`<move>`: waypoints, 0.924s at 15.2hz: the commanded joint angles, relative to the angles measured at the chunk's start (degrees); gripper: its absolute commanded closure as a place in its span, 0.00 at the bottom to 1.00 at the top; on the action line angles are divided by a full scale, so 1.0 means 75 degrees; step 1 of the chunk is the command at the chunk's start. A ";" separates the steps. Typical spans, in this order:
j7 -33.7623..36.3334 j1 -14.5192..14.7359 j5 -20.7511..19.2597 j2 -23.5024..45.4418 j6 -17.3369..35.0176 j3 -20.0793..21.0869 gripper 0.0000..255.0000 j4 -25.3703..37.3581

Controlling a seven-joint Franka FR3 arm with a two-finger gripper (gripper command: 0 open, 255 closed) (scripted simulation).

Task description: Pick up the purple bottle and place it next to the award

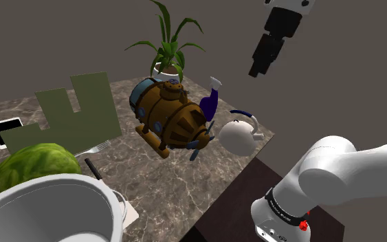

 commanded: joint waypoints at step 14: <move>-0.1368 -0.0355 -0.0763 0.2398 0.2590 -0.0999 0.00 0.0014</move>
